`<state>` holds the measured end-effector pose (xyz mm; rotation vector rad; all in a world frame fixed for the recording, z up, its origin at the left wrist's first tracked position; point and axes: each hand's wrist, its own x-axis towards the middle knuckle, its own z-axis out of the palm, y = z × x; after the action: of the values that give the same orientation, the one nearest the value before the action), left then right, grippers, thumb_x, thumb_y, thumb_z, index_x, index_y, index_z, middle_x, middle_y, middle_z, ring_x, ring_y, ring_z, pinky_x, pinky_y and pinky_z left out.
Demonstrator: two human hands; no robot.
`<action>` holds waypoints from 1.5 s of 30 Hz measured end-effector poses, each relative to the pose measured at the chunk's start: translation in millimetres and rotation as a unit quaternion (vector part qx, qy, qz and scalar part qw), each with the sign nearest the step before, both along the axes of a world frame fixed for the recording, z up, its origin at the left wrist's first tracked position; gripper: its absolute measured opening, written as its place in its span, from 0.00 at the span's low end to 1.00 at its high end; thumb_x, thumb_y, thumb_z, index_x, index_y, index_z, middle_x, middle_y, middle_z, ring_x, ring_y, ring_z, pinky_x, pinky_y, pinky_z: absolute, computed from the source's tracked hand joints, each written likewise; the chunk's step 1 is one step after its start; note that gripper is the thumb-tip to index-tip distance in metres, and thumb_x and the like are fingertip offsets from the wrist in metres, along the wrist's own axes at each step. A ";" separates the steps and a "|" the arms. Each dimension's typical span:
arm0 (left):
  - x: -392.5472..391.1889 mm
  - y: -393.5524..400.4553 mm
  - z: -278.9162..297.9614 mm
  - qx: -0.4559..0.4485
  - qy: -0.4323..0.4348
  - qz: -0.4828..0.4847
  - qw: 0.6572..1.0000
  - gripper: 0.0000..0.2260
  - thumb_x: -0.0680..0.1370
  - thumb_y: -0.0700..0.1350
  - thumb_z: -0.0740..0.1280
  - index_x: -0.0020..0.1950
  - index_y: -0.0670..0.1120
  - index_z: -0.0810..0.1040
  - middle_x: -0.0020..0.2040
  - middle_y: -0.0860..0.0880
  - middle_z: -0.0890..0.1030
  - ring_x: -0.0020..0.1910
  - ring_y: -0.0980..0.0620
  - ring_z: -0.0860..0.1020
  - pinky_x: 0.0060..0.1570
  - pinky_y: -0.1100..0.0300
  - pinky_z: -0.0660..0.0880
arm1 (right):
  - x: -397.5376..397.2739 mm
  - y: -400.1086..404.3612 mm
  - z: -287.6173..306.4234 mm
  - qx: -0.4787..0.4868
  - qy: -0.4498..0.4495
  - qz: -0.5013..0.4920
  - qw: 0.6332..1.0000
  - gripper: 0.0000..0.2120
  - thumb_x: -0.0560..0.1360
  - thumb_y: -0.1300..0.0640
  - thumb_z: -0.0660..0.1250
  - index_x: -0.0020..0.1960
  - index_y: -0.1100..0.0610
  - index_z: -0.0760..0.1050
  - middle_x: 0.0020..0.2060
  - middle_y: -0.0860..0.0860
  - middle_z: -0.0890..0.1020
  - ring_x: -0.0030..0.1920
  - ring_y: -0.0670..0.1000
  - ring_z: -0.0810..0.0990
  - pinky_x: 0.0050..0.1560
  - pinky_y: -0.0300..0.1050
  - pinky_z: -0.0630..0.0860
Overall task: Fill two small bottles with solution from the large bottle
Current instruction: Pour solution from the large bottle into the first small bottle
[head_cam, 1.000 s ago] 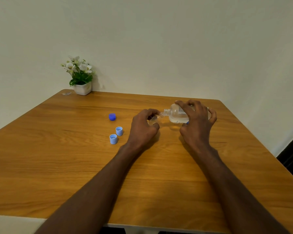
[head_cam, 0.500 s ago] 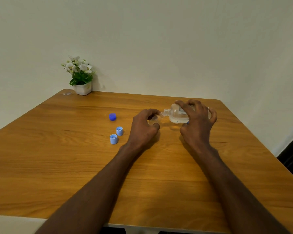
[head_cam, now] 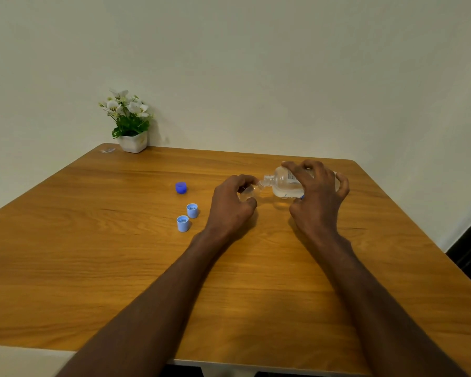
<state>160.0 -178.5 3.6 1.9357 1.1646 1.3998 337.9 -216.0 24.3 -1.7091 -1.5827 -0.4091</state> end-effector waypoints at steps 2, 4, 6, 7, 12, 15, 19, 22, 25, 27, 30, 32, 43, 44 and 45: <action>-0.4 0.1 0.0 0.000 0.002 -0.001 1.000 0.20 0.73 0.35 0.73 0.64 0.49 0.82 0.56 0.56 0.82 0.55 0.64 0.78 0.54 0.74 0.72 | -0.1 0.1 -0.3 -0.001 0.001 0.001 1.000 0.44 0.64 0.69 0.76 0.74 0.40 0.73 0.68 0.47 0.73 0.72 0.52 0.69 0.76 0.59 0.52; -0.7 -0.1 0.2 0.002 0.002 -0.002 1.000 0.20 0.73 0.35 0.73 0.64 0.49 0.82 0.56 0.56 0.82 0.55 0.64 0.78 0.54 0.73 0.72 | 0.2 0.3 -0.4 -0.004 0.003 0.002 1.000 0.43 0.64 0.69 0.76 0.74 0.40 0.73 0.68 0.47 0.73 0.73 0.52 0.69 0.76 0.59 0.52; -0.8 -0.5 0.3 0.000 0.002 -0.002 1.000 0.21 0.73 0.35 0.73 0.64 0.49 0.82 0.57 0.56 0.82 0.55 0.64 0.78 0.54 0.74 0.72 | 0.4 0.2 -0.2 -0.005 0.004 0.002 1.000 0.43 0.64 0.69 0.76 0.74 0.40 0.73 0.68 0.47 0.73 0.73 0.52 0.69 0.76 0.59 0.51; -0.9 -0.5 0.4 -0.001 0.002 -0.002 1.000 0.21 0.73 0.35 0.73 0.64 0.49 0.82 0.57 0.56 0.82 0.55 0.64 0.78 0.54 0.74 0.71 | 0.2 0.4 -0.2 -0.004 0.004 0.002 1.000 0.43 0.64 0.69 0.76 0.74 0.40 0.73 0.68 0.47 0.73 0.73 0.52 0.69 0.76 0.59 0.51; -2.7 1.0 -0.5 -0.001 0.003 0.000 1.000 0.20 0.73 0.36 0.73 0.64 0.49 0.82 0.56 0.56 0.82 0.55 0.64 0.78 0.53 0.75 0.71 | -2.2 1.8 -1.5 -0.001 0.002 0.000 1.000 0.43 0.64 0.68 0.76 0.74 0.40 0.73 0.68 0.48 0.73 0.73 0.53 0.69 0.76 0.59 0.51; -2.5 0.9 -0.6 -0.005 0.005 -0.001 1.000 0.20 0.73 0.36 0.73 0.64 0.49 0.82 0.56 0.57 0.81 0.55 0.65 0.77 0.53 0.75 0.72 | -2.7 1.6 -1.5 -0.004 0.004 -0.001 1.000 0.43 0.64 0.68 0.77 0.74 0.41 0.72 0.68 0.48 0.73 0.73 0.53 0.69 0.76 0.59 0.51; -2.2 2.4 -2.0 0.007 0.004 0.003 1.000 0.20 0.72 0.36 0.72 0.64 0.48 0.82 0.56 0.56 0.82 0.54 0.64 0.78 0.53 0.75 0.72 | -2.2 1.9 -1.4 -0.003 0.006 0.003 1.000 0.43 0.63 0.68 0.78 0.74 0.41 0.73 0.68 0.48 0.73 0.73 0.53 0.69 0.76 0.60 0.52; -2.4 2.8 -2.2 0.009 0.003 0.003 1.000 0.20 0.72 0.36 0.72 0.63 0.47 0.83 0.56 0.55 0.83 0.54 0.63 0.78 0.53 0.75 0.72 | -2.4 2.0 -1.4 -0.003 0.007 0.003 1.000 0.43 0.63 0.68 0.77 0.73 0.41 0.73 0.68 0.48 0.73 0.73 0.53 0.69 0.76 0.59 0.52; -5.0 3.9 -3.5 0.010 0.001 0.001 1.000 0.20 0.72 0.35 0.72 0.63 0.48 0.83 0.54 0.57 0.82 0.53 0.65 0.78 0.52 0.75 0.72 | -5.8 2.6 -2.0 -0.002 0.007 0.004 1.000 0.43 0.64 0.68 0.77 0.73 0.41 0.73 0.67 0.48 0.73 0.72 0.53 0.69 0.76 0.59 0.51; -5.2 4.8 -4.0 0.009 -0.001 0.000 1.000 0.20 0.72 0.35 0.72 0.63 0.48 0.83 0.55 0.57 0.82 0.53 0.65 0.78 0.52 0.75 0.72 | -6.3 2.2 -1.7 -0.003 0.006 0.003 1.000 0.43 0.64 0.68 0.77 0.73 0.40 0.73 0.67 0.48 0.73 0.72 0.53 0.69 0.76 0.59 0.51; -5.1 4.5 -3.5 0.008 0.000 0.000 1.000 0.20 0.72 0.35 0.72 0.62 0.48 0.83 0.55 0.56 0.83 0.53 0.65 0.78 0.52 0.76 0.71 | -6.3 2.1 -2.0 -0.001 0.005 0.001 1.000 0.43 0.63 0.68 0.77 0.73 0.40 0.73 0.67 0.47 0.73 0.72 0.52 0.70 0.76 0.60 0.52; -5.5 4.6 -3.3 0.008 -0.001 0.000 1.000 0.20 0.72 0.35 0.72 0.62 0.49 0.83 0.55 0.56 0.83 0.54 0.65 0.78 0.52 0.76 0.71 | -6.2 2.7 -2.4 0.000 0.004 0.000 1.000 0.43 0.63 0.68 0.77 0.73 0.40 0.73 0.67 0.47 0.73 0.72 0.52 0.70 0.76 0.60 0.52; -5.5 3.0 -1.9 0.005 0.003 0.000 1.000 0.21 0.72 0.35 0.72 0.64 0.48 0.82 0.55 0.56 0.82 0.53 0.64 0.78 0.52 0.76 0.71 | -5.5 2.9 -1.9 -0.004 -0.001 0.000 1.000 0.43 0.64 0.67 0.77 0.74 0.41 0.73 0.68 0.48 0.73 0.73 0.53 0.69 0.76 0.60 0.53; -5.5 2.9 -1.7 0.005 0.004 0.000 1.000 0.21 0.72 0.35 0.72 0.64 0.48 0.82 0.56 0.55 0.82 0.53 0.63 0.78 0.53 0.76 0.72 | -5.2 2.9 -2.1 -0.003 -0.003 -0.001 1.000 0.43 0.64 0.67 0.77 0.74 0.41 0.73 0.68 0.48 0.73 0.73 0.53 0.69 0.76 0.60 0.53; -5.2 2.8 -1.8 0.004 0.004 0.001 1.000 0.21 0.72 0.35 0.72 0.63 0.48 0.82 0.56 0.55 0.82 0.53 0.63 0.78 0.53 0.75 0.72 | -5.0 3.0 -2.2 -0.002 -0.003 -0.002 1.000 0.43 0.64 0.67 0.77 0.74 0.41 0.73 0.68 0.48 0.73 0.72 0.53 0.69 0.76 0.60 0.53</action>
<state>154.8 -175.8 1.8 1.9475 1.1668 1.4024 332.9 -213.0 22.1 -1.7158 -1.5864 -0.4125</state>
